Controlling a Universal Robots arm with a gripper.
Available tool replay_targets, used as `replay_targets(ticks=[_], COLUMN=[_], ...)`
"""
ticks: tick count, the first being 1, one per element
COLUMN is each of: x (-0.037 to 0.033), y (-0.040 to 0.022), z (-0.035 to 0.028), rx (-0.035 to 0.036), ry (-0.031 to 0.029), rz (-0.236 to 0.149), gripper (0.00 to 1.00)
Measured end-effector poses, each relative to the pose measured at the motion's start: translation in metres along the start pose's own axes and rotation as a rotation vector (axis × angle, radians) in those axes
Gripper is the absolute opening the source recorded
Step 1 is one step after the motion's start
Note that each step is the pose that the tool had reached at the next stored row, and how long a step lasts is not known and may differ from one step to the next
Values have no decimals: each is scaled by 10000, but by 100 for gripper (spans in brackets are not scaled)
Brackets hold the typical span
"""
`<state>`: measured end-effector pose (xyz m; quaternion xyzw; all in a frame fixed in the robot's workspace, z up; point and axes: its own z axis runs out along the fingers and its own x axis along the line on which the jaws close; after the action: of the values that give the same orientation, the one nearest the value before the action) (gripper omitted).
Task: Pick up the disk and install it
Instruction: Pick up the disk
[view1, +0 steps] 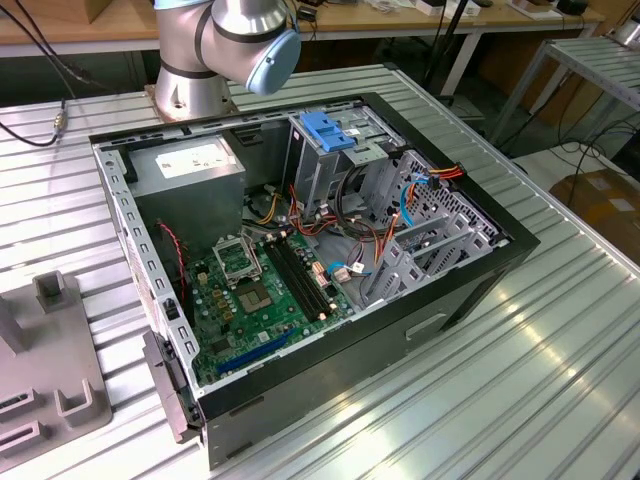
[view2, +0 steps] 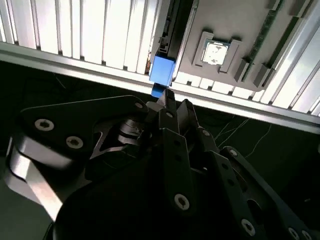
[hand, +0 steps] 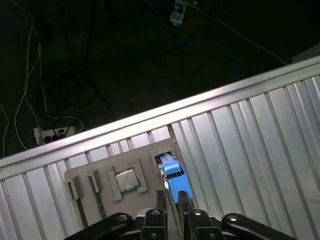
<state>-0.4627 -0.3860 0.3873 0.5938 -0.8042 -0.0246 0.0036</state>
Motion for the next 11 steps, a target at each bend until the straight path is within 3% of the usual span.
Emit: replay_targets(ticks=[6, 8, 11], x=[0, 1, 0], y=[-1, -1, -6], z=[11, 27, 43], rx=[11, 27, 161], ry=[40, 54, 40], rz=[-853, -1330, -1480], gripper=[31, 31, 31])
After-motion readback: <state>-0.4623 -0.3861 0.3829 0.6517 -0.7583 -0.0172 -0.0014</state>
